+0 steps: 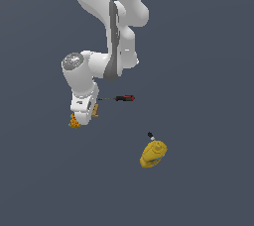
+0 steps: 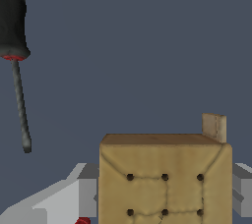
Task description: Pick up a designated object from a clutter of objects.
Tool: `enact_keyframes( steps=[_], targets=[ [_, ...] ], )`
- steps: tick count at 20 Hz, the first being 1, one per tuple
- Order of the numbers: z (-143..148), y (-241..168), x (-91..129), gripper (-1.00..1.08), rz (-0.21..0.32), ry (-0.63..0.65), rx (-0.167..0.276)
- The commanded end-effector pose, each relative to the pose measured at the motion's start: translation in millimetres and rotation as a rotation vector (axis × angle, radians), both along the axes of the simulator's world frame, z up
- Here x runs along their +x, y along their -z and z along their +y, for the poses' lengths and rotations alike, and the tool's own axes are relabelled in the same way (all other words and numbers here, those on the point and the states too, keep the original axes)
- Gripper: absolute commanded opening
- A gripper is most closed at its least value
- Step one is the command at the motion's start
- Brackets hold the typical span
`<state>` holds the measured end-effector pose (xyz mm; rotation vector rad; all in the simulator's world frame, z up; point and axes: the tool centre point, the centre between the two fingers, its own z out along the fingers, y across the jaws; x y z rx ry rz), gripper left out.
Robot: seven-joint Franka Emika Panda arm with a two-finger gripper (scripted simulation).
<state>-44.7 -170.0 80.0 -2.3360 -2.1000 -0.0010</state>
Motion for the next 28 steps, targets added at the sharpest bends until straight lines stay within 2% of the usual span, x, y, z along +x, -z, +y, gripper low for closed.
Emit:
enact_keyframes(
  steps=[1, 20, 28],
  targets=[
    [-4, -21, -5, -1.0, -0.001, 0.0, 0.0],
    [-35, -211, -50, -1.0, -0.001, 0.001, 0.0],
    [-46, -273, -63, -1.0, -0.001, 0.001, 0.0]
  ],
)
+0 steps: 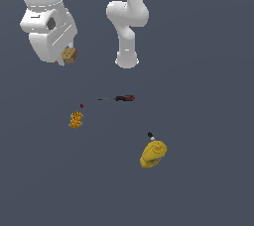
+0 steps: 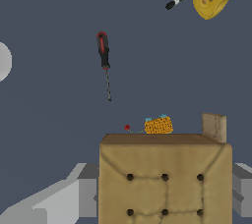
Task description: Pick up a designated object from a clutter of objects.
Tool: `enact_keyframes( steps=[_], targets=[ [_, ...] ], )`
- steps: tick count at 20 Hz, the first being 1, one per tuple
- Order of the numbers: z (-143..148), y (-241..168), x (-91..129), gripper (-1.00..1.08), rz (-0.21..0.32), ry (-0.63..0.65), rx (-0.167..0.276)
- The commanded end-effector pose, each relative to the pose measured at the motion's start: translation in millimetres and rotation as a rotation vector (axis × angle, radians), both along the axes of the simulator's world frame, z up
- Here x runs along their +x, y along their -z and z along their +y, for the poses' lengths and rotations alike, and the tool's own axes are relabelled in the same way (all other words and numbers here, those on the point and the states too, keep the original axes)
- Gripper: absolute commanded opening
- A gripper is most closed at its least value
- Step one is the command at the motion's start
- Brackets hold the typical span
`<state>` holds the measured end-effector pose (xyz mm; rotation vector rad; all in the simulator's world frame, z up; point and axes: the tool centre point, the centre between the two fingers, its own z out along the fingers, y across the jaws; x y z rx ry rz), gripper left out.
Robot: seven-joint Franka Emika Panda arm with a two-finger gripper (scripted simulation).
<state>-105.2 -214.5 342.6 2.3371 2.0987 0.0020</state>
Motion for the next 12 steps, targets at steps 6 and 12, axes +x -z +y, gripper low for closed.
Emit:
enact_keyframes(
  steps=[6, 12],
  targets=[
    [-7, -37, -6, -1.0, 0.001, -0.001, 0.0],
    [-8, -45, -7, -1.0, 0.001, -0.001, 0.0]
  ],
)
